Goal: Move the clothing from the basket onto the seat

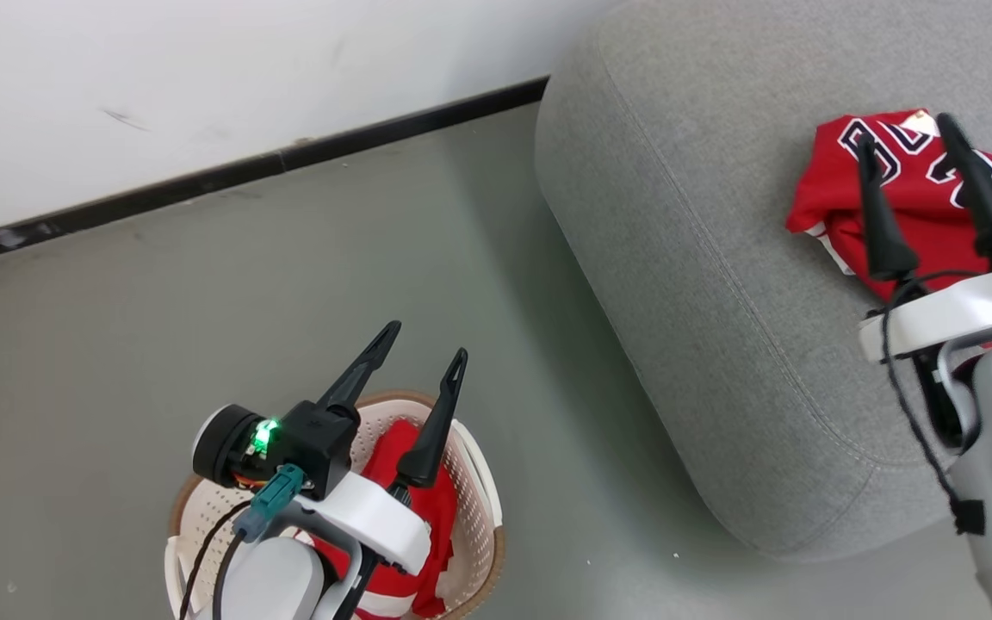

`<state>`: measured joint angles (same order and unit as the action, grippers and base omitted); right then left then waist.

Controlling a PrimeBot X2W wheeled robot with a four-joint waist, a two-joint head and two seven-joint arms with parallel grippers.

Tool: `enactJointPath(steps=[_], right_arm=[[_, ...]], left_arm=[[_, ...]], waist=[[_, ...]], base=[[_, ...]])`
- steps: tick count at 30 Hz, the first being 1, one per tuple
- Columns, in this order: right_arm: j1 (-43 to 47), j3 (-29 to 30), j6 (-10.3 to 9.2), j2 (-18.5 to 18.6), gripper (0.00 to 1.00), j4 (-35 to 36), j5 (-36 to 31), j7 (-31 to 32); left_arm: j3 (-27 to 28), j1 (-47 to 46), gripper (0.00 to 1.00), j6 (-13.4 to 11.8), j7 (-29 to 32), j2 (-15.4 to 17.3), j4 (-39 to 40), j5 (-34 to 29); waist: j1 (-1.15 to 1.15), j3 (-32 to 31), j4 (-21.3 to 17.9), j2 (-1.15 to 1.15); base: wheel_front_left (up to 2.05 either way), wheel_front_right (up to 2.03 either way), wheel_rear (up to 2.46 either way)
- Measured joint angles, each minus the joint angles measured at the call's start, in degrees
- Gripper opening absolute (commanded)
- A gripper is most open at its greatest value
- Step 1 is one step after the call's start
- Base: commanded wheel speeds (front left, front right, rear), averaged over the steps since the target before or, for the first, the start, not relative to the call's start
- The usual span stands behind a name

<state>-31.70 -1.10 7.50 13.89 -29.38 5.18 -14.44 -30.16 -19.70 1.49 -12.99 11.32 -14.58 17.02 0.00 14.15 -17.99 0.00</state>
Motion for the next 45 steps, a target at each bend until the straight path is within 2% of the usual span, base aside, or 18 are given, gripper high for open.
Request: enactJointPath(steps=[22, 45], right_arm=[[11.2, 0.31, -0.01, -8.05, 1.0, 5.75, -3.22, 0.0], [25.35, 4.6, -0.01, -10.73, 1.0, 11.84, -6.32, 0.0]], left_arm=[[8.5, 7.42, 1.0, -5.59, -1.15, -0.8, -1.76, 3.81], [14.56, 16.55, 1.0, -8.36, -1.15, -0.59, 0.1, 3.99]], waist=[[0.0, -8.07, 6.47, 0.0], [0.0, -15.36, 11.22, 0.0]], base=[[0.0, 0.0, 0.0], [0.0, 0.0, 0.0]])
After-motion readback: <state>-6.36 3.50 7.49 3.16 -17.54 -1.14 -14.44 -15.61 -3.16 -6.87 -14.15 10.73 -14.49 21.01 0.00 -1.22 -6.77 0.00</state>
